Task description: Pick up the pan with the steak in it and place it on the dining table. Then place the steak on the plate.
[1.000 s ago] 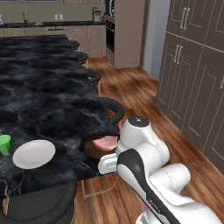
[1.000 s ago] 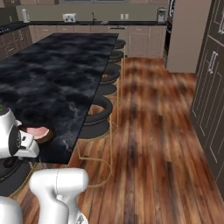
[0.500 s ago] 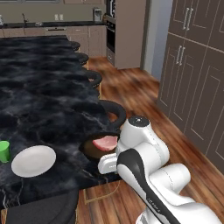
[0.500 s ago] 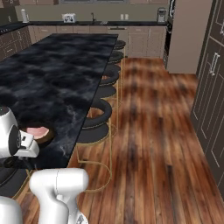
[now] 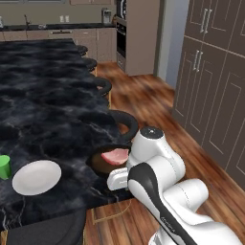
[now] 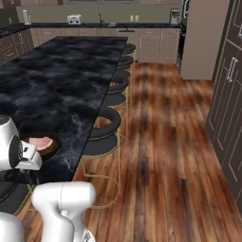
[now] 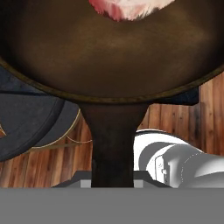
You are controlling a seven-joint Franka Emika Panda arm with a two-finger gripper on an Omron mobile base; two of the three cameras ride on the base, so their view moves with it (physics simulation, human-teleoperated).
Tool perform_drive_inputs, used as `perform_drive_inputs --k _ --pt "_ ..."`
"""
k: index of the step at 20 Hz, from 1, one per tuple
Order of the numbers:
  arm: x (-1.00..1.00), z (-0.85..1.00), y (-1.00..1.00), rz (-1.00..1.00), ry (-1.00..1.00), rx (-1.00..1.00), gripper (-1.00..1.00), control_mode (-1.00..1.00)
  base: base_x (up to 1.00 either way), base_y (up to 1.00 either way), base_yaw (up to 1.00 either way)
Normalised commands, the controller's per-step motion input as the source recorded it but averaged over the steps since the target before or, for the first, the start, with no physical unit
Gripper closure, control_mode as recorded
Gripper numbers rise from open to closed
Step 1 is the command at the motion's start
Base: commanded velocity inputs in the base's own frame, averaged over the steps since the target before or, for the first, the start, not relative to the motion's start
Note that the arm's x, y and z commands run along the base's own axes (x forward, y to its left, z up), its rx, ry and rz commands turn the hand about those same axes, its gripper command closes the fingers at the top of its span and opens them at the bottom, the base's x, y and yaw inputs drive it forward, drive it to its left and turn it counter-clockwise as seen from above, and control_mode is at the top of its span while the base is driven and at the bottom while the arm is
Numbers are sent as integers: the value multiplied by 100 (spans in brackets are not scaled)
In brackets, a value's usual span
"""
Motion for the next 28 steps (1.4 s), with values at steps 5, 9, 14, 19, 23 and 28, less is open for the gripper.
perform_drive_inputs --k 5,9,14,19,23,28 --pt "3 0 0 0 -1 0 100 -100 8 0 0" --pt "32 -9 0 0 -5 0 100 -100 0 0 0" --pt "44 -12 0 1 -5 0 100 -100 0 0 0" --pt "51 -11 0 1 -1 1 100 -100 0 0 0" --pt "59 -13 0 1 0 1 100 -100 0 0 0" --pt "49 -21 14 1 0 0 100 -100 0 0 0"
